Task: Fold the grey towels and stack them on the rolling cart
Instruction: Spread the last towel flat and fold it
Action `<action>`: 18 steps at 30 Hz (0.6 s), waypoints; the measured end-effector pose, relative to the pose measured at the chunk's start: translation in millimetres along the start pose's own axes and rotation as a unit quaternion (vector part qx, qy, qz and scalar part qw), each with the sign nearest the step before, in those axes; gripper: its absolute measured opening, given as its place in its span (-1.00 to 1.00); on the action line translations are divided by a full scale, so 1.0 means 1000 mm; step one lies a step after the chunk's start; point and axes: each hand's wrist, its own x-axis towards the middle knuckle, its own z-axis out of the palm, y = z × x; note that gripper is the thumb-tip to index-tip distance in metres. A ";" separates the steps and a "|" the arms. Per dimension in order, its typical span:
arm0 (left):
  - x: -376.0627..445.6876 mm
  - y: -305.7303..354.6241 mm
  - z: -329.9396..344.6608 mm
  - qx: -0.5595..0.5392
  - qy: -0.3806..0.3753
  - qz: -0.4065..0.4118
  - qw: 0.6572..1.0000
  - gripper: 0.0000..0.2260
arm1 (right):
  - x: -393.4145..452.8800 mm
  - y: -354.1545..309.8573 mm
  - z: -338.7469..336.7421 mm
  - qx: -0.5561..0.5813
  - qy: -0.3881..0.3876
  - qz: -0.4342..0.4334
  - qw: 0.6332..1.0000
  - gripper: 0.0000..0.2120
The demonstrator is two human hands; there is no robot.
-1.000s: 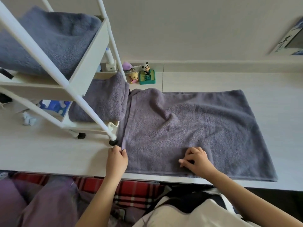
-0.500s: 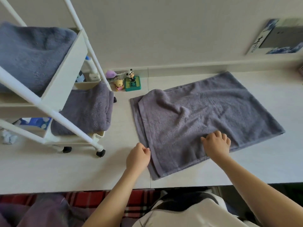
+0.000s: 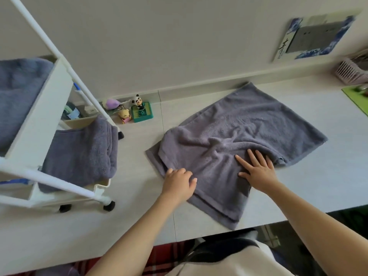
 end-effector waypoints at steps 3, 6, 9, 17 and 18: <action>0.005 0.019 -0.004 -0.042 -0.025 0.029 0.998 -0.63 | 0.010 0.006 -0.018 -0.026 -0.004 0.006 1.000 -0.45; 0.016 0.023 -0.004 -0.071 0.007 0.044 0.997 -0.71 | 0.003 -0.006 -0.026 0.031 0.023 -0.003 0.999 -0.49; 0.031 0.011 -0.002 -0.073 -0.003 0.005 0.997 -0.54 | -0.015 -0.030 -0.012 0.146 0.024 0.032 0.988 -0.43; 0.034 -0.006 0.000 0.096 -0.046 -0.051 0.993 -0.43 | -0.041 -0.045 0.037 0.181 0.020 0.057 0.982 -0.04; 0.031 -0.005 0.001 0.102 -0.031 -0.046 0.993 -0.44 | -0.039 -0.040 0.037 0.182 0.019 0.054 0.982 -0.03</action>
